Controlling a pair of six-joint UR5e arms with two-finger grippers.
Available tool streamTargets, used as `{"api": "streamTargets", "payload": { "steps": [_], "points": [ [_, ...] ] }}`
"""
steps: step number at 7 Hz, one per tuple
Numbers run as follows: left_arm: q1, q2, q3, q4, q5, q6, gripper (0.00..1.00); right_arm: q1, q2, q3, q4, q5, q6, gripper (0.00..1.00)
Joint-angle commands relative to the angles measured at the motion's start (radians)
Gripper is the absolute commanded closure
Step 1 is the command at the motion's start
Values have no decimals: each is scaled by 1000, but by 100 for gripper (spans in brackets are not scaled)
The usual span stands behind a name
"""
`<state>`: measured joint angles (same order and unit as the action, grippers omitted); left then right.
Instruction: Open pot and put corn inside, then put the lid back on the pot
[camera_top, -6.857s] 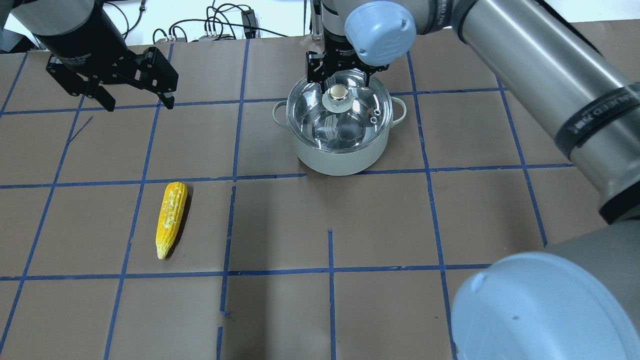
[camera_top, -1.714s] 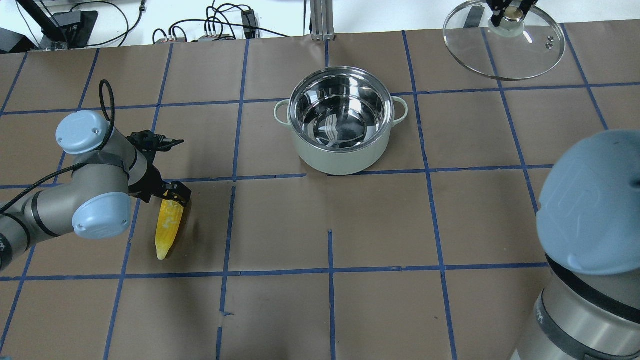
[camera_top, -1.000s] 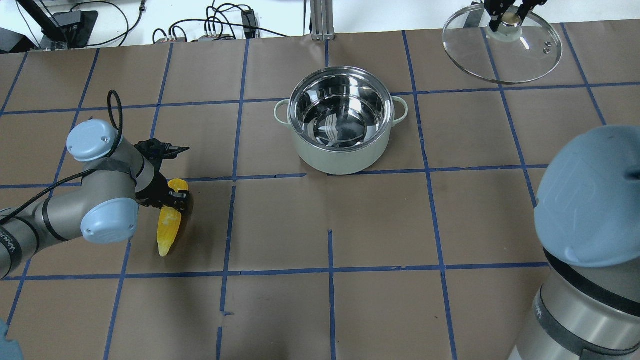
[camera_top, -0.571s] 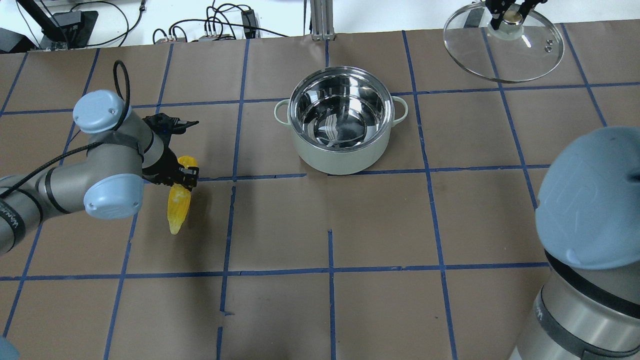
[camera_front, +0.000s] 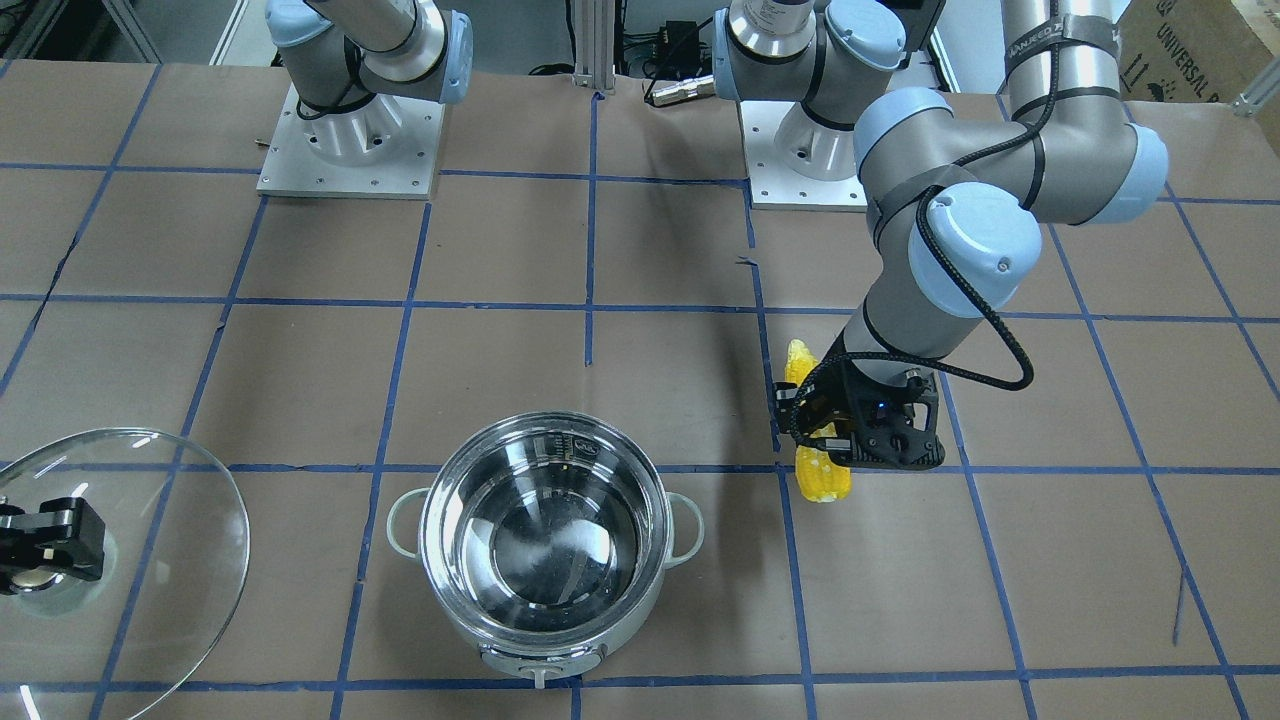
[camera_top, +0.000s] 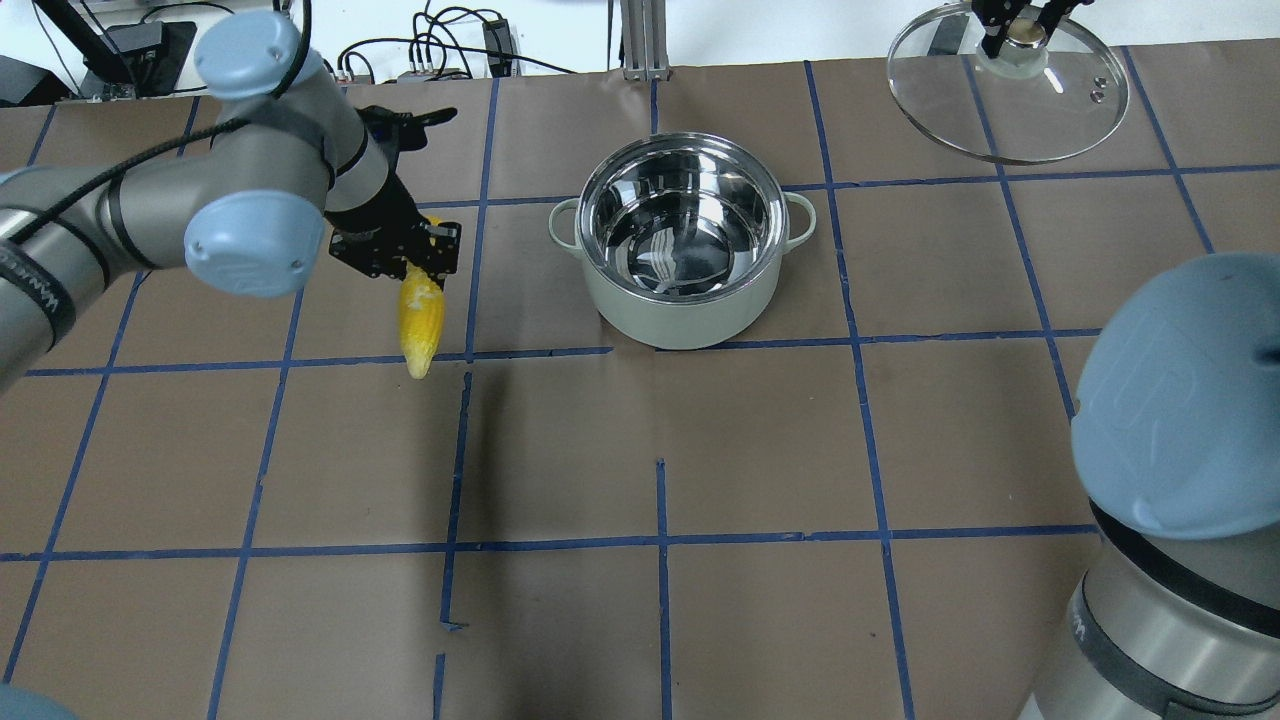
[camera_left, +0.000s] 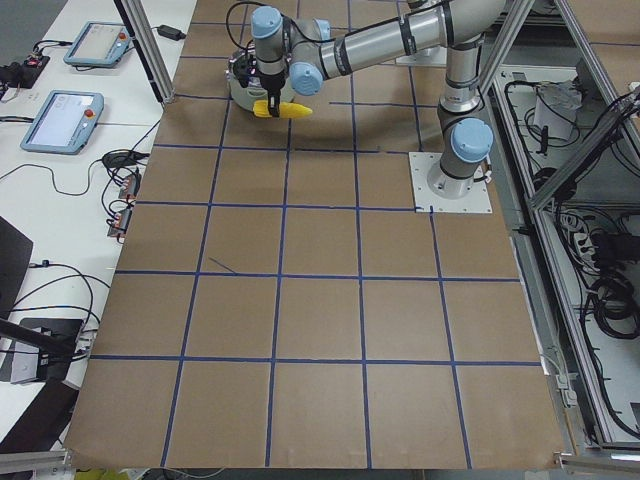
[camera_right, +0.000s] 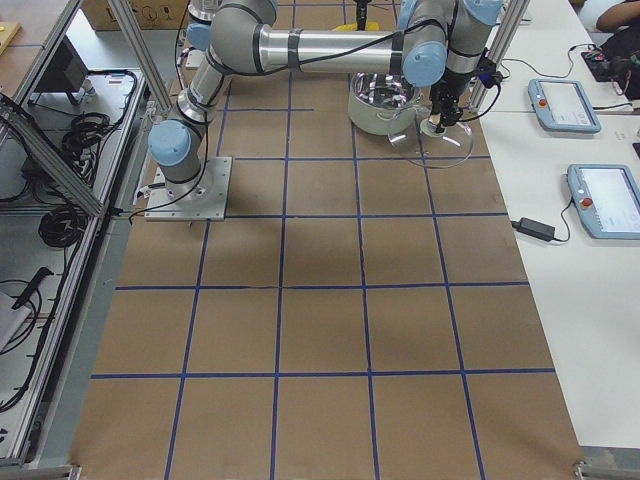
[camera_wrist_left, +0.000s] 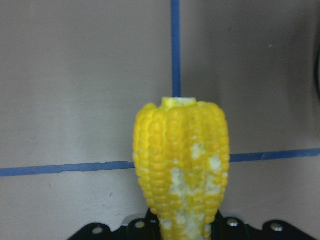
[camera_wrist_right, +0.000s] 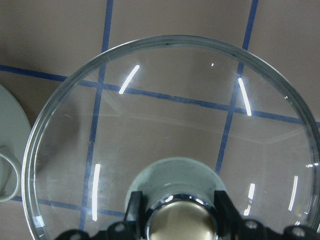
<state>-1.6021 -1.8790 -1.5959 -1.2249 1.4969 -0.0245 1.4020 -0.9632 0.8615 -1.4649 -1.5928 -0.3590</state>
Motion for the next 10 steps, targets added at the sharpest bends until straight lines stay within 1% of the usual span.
{"api": "streamTargets", "payload": {
  "steps": [1,2,4,5,6,7,8,9,10],
  "points": [
    [-135,-116,208,-44,-4,-139,85,0,4,1,0,2,0,92],
    [-194,-182,309,-42,-1,-206,85,0,6,2,0,2,0,92],
    [-263,-300,451,-42,5,-241,85,2,8,2,0,4,2,92],
    [-281,-328,493,-41,6,-241,85,2,8,2,0,4,2,92],
    [-295,-336,473,-45,6,-238,83,2,8,2,0,4,2,92],
    [-297,-335,459,-42,19,-224,67,2,6,2,0,4,3,92],
    [-300,-350,459,-28,58,-224,16,2,6,2,-2,4,5,92],
    [-302,-353,459,-28,56,-224,0,2,6,2,-3,5,3,92],
    [-300,-353,467,-28,55,-224,0,2,6,2,-3,7,2,92]
  ]
}}
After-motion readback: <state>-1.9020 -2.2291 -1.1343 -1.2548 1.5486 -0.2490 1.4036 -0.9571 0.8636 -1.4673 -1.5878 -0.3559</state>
